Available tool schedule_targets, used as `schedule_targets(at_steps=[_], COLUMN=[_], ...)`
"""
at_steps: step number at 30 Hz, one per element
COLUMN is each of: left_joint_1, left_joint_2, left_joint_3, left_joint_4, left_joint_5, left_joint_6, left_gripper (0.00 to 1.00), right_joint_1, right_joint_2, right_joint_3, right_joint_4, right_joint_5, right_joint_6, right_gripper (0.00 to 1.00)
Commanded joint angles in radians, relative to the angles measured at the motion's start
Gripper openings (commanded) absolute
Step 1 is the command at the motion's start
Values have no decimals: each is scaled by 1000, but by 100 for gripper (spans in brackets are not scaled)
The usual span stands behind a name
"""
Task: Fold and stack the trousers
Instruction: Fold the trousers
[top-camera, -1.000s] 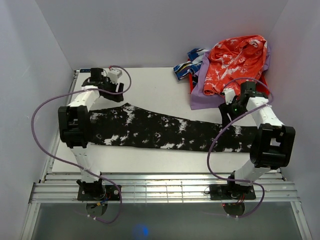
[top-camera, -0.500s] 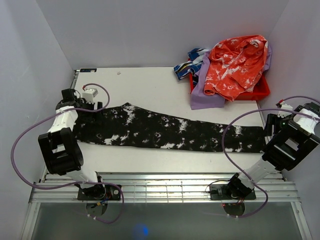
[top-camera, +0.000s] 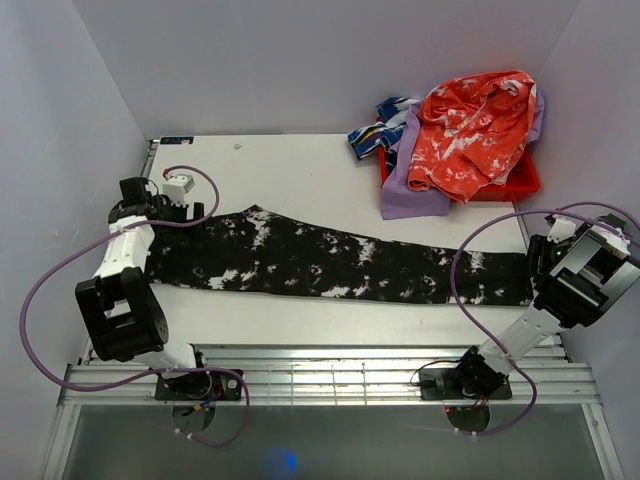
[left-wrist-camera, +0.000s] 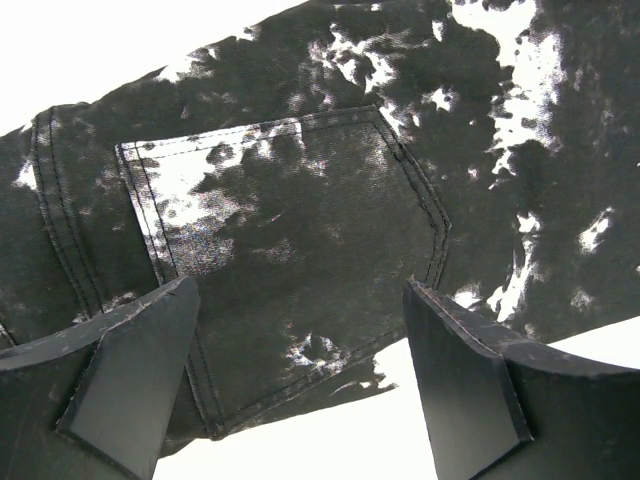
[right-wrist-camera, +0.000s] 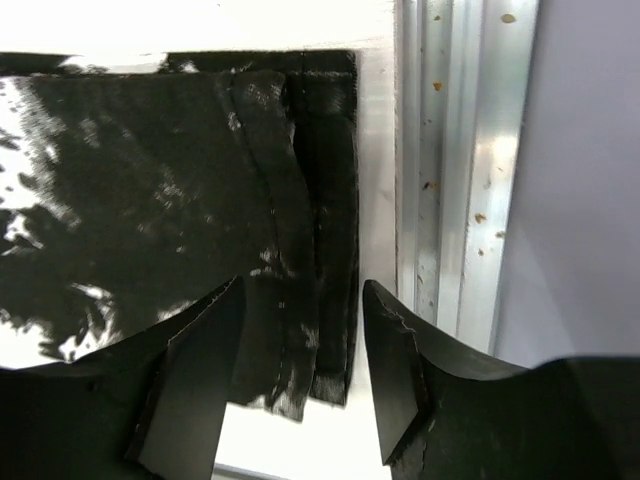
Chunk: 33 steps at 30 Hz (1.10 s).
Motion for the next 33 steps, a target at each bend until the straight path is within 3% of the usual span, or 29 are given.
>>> schedule_targets(at_steps=[1,6,9,12,13,25,29,33], left_joint_1=[2,2,6,32,54,331,342,341], left_joint_2=[-44,-47,-49,-35,-29,147,155,131], left_joint_3=[40,46,48,48,49,5,-82,-159], left_joint_4=[1,-5,-7,-7,-7,-56,4,9], left_joint_5=[10,-2,-21,-21,-19,53,-4,22], left_joint_6=[0,-5,-17,-34,-40,142,187,227], left_gripper=[94,94,95,97,98,98,96,91], right_joint_1=[-35,-20,3,16,14,-33,-58,-66], right_joint_2=[77,126,118,95,86,-69,-40,-18], right_joint_3=[-40,-89,-122,-111,-100,263,375,464], right_joint_4=[60,91,82,42,28,-248,-291,-399], right_joint_5=[-10,-8,-22,-49,-54,-68,-63,-179], right_joint_6=[14,13,5,0,0,-107,-130,-139], right_gripper=[56,53,41,12,8,8,8,8])
